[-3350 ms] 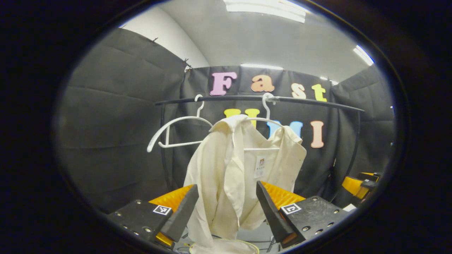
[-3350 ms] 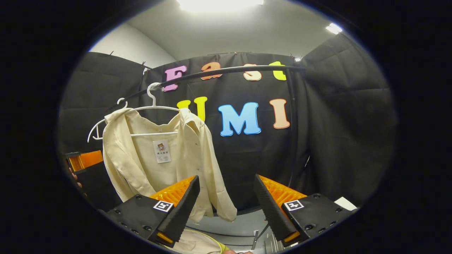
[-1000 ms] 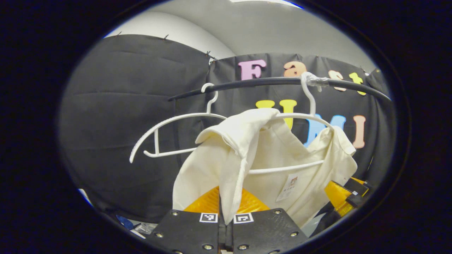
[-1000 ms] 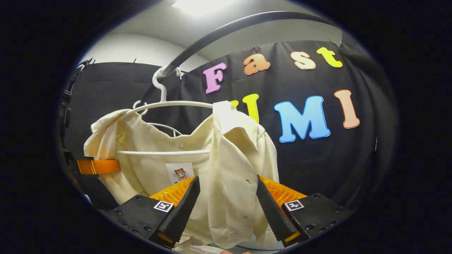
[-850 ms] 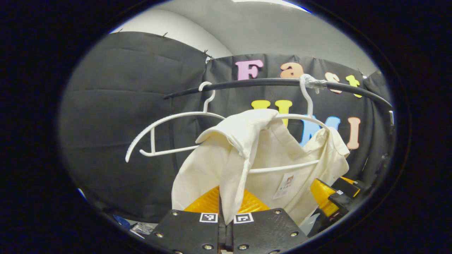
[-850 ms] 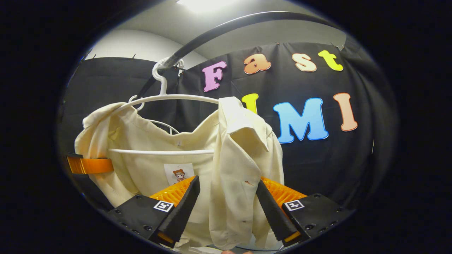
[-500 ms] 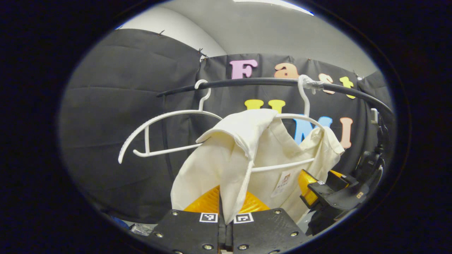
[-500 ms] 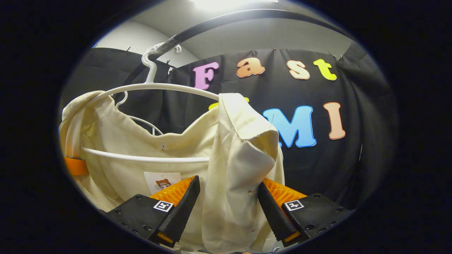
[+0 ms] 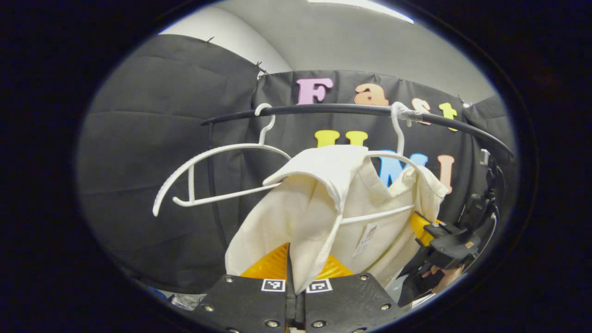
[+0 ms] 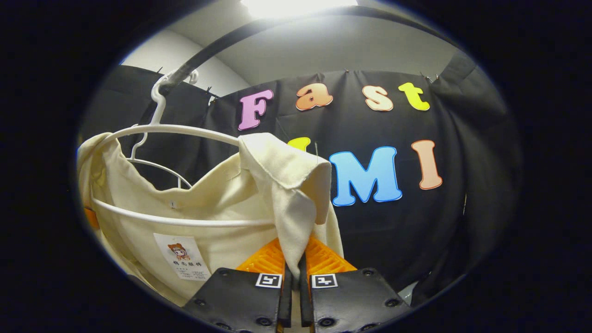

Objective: Grasp the clothes on the hanger with both hands and then place them into the laundry hamper below.

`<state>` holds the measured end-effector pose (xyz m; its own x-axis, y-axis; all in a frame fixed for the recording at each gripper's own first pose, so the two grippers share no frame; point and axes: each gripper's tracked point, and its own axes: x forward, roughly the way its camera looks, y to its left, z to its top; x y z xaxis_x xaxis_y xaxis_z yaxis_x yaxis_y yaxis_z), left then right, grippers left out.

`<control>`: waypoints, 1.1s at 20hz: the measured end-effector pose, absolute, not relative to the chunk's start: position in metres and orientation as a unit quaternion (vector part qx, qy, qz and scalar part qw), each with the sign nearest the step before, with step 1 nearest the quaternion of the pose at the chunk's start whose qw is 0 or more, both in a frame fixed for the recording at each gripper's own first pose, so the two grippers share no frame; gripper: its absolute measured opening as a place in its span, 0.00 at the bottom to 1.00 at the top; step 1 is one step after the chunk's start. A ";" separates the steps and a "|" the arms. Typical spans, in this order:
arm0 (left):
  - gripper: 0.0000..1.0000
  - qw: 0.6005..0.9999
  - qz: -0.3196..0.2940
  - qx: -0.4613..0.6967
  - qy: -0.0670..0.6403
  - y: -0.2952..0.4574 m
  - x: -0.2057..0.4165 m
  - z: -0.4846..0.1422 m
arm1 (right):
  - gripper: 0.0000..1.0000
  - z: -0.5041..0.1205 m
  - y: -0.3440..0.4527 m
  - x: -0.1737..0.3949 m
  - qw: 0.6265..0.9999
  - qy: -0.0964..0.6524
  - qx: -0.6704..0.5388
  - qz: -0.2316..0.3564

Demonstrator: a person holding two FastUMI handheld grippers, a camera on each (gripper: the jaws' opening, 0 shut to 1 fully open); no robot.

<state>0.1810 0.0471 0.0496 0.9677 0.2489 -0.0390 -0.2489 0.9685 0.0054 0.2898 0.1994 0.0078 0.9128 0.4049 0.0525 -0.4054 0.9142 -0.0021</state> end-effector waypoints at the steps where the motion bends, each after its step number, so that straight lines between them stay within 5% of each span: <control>1: 0.02 0.992 0.124 -0.002 0.023 0.047 0.179 0.050 | 0.02 0.014 0.195 0.293 0.977 -0.032 -0.001 0.210; 22: 0.02 0.990 0.127 -0.057 0.024 0.130 0.146 0.045 | 0.04 0.054 0.156 0.354 0.973 -0.140 -0.115 0.140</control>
